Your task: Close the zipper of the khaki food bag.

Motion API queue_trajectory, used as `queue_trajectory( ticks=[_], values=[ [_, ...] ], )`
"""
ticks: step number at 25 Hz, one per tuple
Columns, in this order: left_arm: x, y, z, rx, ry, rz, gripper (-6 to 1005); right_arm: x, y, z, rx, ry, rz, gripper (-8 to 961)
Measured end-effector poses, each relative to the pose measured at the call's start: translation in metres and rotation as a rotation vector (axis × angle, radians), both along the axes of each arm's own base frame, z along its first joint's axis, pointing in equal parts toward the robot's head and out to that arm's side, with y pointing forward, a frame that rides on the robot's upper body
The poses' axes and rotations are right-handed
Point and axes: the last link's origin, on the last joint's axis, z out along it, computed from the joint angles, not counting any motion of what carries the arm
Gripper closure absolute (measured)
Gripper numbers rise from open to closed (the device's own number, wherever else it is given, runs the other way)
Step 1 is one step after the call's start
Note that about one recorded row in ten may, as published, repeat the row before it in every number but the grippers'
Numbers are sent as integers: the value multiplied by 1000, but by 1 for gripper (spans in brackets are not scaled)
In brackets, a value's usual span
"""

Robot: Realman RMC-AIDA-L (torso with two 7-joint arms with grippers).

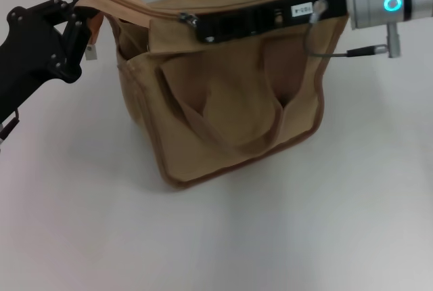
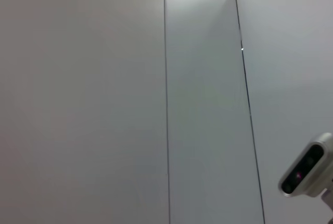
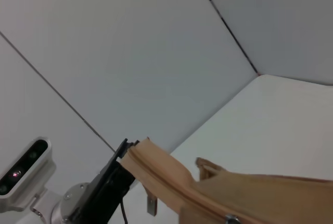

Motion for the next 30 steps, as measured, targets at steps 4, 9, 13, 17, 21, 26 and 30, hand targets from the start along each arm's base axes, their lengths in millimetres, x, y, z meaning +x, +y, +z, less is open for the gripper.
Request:
queue_trajectory(
  ticks=[4,9,13,17,21,26,30],
  values=[
    [-3,-1,0,5,3,15,982,10,0,7,20,-5,-16,895],
    [-7,-2,3,22,-1,38,982,26,1,19,58,-6,-52,882],
    [-11,-2,3,25,5,60,983,43,2,34,103,3,-96,871],
    [-12,-2,3,26,9,67,982,55,3,45,132,12,-128,860],
    [-13,-1,3,26,12,71,982,64,2,51,148,13,-149,849],
    [-14,0,3,24,13,79,983,77,2,62,182,18,-185,835],
    [-13,1,3,22,12,79,983,81,-2,65,175,31,-191,824]
  ],
)
